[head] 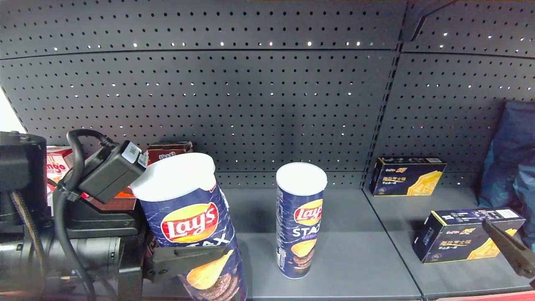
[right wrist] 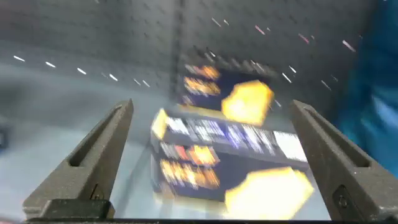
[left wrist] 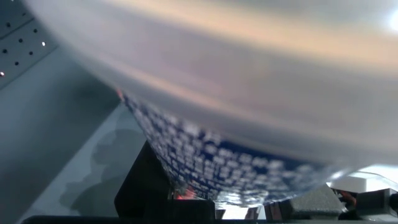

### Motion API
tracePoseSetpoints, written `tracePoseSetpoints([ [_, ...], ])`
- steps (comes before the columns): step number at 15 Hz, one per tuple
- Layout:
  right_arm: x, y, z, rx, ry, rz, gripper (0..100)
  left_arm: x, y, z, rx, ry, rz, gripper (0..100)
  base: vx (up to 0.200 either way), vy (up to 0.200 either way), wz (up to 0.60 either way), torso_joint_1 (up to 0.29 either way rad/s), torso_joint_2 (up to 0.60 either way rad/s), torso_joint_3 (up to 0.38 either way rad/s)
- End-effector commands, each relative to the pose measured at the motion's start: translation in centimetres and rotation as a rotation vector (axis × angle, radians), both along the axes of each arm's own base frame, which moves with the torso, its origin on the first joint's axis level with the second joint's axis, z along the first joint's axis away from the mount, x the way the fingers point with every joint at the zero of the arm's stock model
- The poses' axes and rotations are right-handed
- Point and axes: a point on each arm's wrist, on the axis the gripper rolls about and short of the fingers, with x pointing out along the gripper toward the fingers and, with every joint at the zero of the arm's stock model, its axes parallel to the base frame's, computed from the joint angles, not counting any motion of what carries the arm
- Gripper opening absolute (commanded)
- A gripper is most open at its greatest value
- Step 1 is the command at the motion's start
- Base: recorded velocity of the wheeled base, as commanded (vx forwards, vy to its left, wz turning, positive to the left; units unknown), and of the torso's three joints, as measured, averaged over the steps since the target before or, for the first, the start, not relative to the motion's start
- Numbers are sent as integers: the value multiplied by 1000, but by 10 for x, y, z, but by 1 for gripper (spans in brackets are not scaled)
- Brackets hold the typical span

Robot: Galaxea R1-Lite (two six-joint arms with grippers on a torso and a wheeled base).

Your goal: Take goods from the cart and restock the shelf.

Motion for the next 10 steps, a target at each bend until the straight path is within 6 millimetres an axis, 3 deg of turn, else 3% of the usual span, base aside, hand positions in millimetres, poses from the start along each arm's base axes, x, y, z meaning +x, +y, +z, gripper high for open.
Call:
tracePoseSetpoints([
  [1,-56,-12,-17,17,-48,-62,100,1,0,3,-9,-19,0,0,0,0,0,0,0,0],
  [3,-85,-15,-43,11,-23,-45,100,1,0,3,-13,-29,3,0,0,0,0,0,0,0],
  [4,-101,-17,-65,13,1,-54,100,1,0,3,-15,-31,4,0,0,0,0,0,0,0],
  [6,-98,-19,-68,14,59,-157,100,-4,3,6,-21,-44,4,0,0,0,0,0,0,0],
  [9,-98,-14,-74,-18,121,71,100,-5,3,6,-22,-43,-1,0,0,0,0,0,0,0],
  [10,-98,-14,-76,-12,137,70,100,-5,3,6,-24,-46,-3,0,0,0,0,0,0,0],
])
